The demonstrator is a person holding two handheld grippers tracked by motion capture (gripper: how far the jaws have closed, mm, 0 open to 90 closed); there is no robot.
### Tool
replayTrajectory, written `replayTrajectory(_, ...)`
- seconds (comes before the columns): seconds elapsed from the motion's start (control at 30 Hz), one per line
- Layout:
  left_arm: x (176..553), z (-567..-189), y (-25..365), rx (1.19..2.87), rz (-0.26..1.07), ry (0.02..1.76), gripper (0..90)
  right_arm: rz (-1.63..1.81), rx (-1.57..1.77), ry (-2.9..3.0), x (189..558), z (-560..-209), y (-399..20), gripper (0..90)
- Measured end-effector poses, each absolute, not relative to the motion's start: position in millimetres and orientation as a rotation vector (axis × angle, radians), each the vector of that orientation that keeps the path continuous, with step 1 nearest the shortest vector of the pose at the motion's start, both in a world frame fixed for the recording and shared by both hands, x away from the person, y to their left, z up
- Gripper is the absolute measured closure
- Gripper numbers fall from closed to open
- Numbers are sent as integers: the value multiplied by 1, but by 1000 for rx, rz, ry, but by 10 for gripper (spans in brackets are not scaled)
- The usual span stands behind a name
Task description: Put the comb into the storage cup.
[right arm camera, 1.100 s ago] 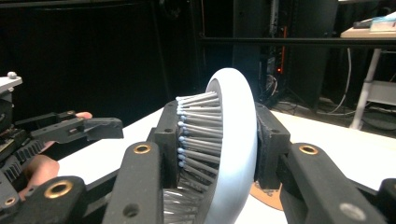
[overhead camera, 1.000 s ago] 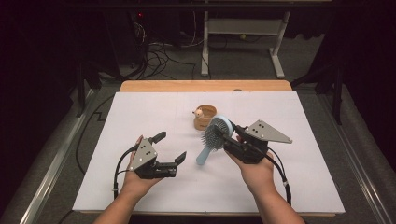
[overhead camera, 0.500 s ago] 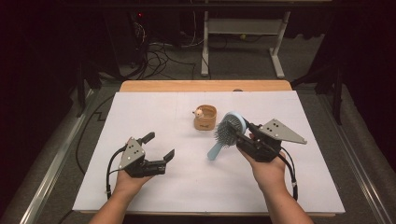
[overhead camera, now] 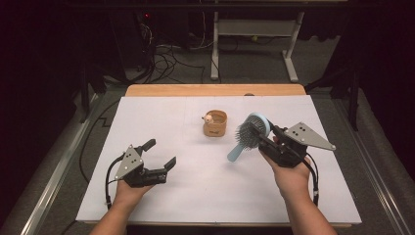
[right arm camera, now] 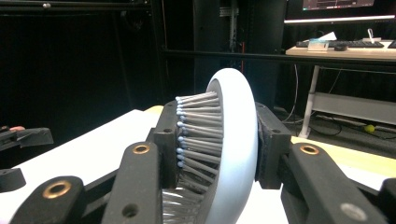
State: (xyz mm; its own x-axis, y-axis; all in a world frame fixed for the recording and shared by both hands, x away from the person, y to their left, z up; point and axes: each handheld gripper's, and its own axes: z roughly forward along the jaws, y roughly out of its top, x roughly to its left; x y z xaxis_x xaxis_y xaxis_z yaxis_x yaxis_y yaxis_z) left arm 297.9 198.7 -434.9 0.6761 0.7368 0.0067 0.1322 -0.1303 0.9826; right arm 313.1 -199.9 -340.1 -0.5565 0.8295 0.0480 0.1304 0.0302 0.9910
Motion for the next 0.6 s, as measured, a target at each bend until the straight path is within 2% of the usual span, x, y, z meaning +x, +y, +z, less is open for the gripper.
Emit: replayTrajectory(0.6,294,-439,195,1682,589,674,93,1565,976,1708,330,-342,-194,616)
